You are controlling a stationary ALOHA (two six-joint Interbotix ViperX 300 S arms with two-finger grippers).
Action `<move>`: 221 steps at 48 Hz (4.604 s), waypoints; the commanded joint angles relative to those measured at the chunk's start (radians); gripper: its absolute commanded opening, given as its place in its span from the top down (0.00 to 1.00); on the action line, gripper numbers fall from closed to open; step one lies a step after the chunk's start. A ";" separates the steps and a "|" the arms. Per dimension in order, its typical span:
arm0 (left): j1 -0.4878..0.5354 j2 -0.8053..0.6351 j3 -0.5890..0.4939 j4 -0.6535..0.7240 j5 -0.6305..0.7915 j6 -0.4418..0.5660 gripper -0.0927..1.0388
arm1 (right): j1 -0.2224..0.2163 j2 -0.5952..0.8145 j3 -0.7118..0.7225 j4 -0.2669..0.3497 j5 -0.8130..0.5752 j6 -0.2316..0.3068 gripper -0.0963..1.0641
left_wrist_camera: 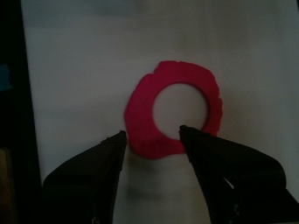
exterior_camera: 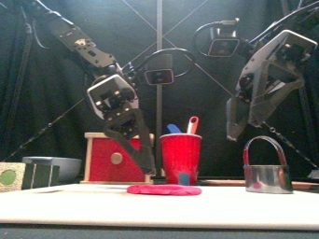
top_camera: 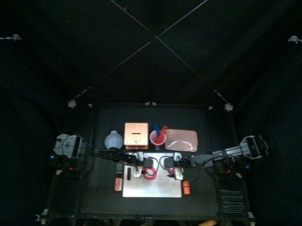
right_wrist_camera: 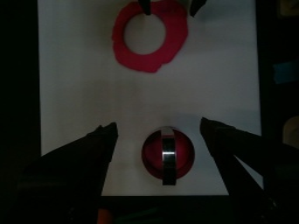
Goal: Get the cutter from the drawer then cut the dough then place the extra dough in the bowl
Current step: Place the extra dough in the bowl
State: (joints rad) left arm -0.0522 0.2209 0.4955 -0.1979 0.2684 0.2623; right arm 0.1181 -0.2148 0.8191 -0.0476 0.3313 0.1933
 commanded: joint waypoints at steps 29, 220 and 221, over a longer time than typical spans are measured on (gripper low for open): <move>0.008 0.054 -0.048 0.040 0.034 -0.005 0.17 | 0.003 -0.025 0.009 0.025 -0.006 0.003 0.02; 0.614 -1.085 0.764 -0.181 -0.031 -0.009 0.04 | -0.032 -0.012 0.011 0.038 -0.006 0.003 0.02; 0.614 -1.085 0.764 -0.187 -0.040 -0.009 0.04 | -0.032 -0.012 0.011 0.038 -0.006 0.003 0.02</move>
State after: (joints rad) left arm 0.5584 -0.8667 1.2732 -0.3712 0.2608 0.2516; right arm 0.0905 -0.2132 0.8498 -0.0092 0.3298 0.1948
